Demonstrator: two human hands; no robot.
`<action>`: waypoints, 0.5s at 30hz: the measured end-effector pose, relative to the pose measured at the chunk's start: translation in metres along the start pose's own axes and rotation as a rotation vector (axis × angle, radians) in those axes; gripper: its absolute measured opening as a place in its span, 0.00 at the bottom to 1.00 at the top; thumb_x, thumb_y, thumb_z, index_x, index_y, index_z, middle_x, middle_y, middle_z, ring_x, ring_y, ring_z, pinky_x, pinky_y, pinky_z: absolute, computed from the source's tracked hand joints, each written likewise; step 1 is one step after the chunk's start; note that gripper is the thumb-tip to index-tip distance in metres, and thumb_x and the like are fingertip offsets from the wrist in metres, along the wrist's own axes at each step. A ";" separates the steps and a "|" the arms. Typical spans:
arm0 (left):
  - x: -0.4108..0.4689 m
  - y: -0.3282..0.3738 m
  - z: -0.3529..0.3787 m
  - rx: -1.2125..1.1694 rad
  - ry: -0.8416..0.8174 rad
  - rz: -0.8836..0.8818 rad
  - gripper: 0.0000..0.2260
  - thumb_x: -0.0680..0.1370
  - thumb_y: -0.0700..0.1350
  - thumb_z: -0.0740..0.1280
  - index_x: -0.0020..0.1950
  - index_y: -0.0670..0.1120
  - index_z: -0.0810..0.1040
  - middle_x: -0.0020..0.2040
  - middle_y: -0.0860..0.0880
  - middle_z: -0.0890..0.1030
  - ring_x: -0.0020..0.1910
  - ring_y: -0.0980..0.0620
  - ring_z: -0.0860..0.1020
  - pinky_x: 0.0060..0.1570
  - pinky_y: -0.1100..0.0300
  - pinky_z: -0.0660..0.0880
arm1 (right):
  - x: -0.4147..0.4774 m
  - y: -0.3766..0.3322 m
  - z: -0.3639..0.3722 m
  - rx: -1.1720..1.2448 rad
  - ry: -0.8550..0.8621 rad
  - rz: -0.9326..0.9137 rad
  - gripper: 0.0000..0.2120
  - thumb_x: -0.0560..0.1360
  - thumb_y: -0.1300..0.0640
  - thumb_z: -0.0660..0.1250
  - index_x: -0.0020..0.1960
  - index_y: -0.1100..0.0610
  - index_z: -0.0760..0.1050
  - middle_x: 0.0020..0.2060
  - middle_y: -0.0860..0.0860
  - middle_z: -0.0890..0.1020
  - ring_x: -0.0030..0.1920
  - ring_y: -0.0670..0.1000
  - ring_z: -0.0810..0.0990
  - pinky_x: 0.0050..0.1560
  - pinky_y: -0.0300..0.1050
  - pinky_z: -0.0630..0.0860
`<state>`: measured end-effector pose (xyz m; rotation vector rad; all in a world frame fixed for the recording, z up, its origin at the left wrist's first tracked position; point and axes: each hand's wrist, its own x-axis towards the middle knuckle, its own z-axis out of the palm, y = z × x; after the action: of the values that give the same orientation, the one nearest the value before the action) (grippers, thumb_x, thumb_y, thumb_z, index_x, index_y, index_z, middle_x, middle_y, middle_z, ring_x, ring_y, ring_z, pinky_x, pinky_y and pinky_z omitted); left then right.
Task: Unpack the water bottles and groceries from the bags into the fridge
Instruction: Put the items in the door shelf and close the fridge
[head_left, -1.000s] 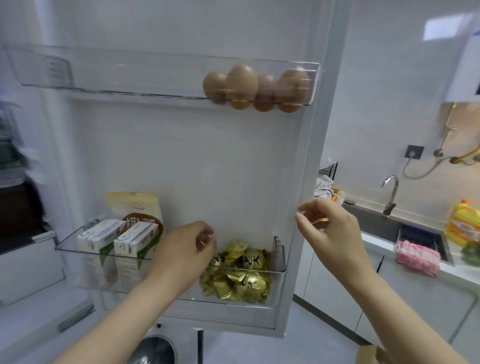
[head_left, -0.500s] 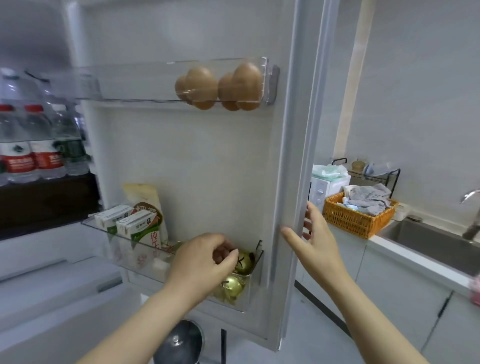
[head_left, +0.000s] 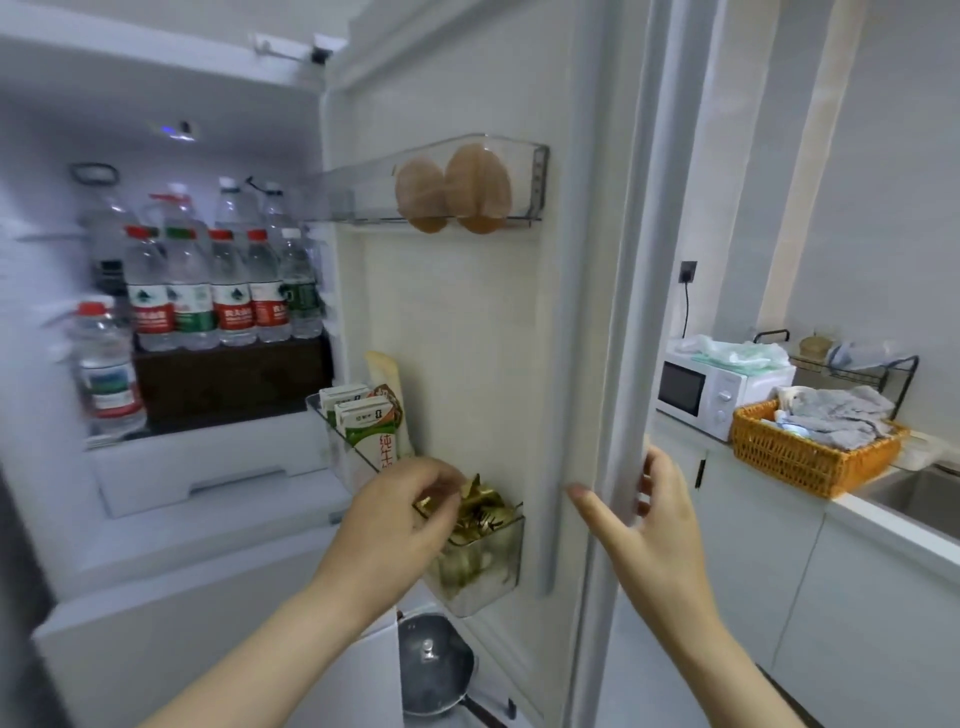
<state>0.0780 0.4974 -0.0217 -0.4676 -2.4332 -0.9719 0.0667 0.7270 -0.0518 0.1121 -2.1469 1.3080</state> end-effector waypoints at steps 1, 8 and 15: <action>-0.011 0.001 -0.012 -0.014 0.016 -0.001 0.07 0.76 0.44 0.67 0.50 0.55 0.80 0.47 0.62 0.80 0.49 0.68 0.76 0.44 0.80 0.67 | -0.009 -0.009 0.004 -0.009 -0.003 -0.007 0.23 0.69 0.44 0.73 0.57 0.53 0.70 0.50 0.50 0.74 0.51 0.51 0.75 0.52 0.54 0.76; -0.076 -0.001 -0.084 -0.023 0.077 -0.015 0.08 0.75 0.42 0.68 0.50 0.54 0.80 0.47 0.59 0.81 0.50 0.67 0.76 0.47 0.78 0.69 | -0.067 -0.068 0.032 0.045 -0.129 -0.076 0.19 0.70 0.49 0.74 0.56 0.47 0.70 0.49 0.41 0.74 0.50 0.44 0.76 0.52 0.47 0.77; -0.121 -0.002 -0.128 -0.081 0.153 -0.048 0.11 0.75 0.42 0.68 0.55 0.53 0.78 0.49 0.60 0.79 0.50 0.65 0.76 0.47 0.76 0.72 | -0.108 -0.107 0.054 0.114 -0.323 -0.152 0.17 0.73 0.55 0.71 0.60 0.43 0.73 0.49 0.40 0.79 0.51 0.41 0.78 0.49 0.40 0.78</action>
<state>0.2158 0.3886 -0.0068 -0.3494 -2.2847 -1.0885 0.1686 0.6028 -0.0446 0.5572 -2.2723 1.3976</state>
